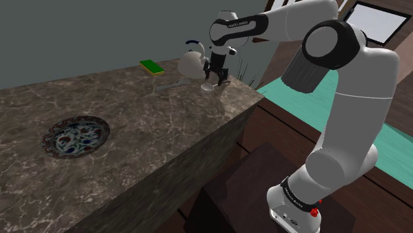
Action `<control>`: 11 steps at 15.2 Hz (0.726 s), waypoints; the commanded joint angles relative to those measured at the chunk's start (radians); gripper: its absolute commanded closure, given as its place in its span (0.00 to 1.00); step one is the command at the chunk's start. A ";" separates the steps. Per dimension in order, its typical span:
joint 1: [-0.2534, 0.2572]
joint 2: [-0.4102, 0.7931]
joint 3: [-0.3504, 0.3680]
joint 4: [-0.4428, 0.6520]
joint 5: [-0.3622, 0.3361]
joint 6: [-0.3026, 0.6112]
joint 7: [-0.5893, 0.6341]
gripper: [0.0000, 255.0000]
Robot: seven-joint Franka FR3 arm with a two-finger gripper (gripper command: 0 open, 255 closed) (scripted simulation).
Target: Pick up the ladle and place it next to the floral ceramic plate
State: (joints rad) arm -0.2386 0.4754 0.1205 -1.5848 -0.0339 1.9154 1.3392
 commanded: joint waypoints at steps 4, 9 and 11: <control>0.001 0.001 0.000 -0.019 0.000 0.020 0.002 0.00; 0.001 0.001 0.000 -0.019 0.000 0.019 0.002 1.00; 0.001 0.001 0.000 -0.019 0.000 0.019 0.002 1.00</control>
State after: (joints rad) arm -0.2379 0.4761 0.1206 -1.6038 -0.0342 1.9347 1.3409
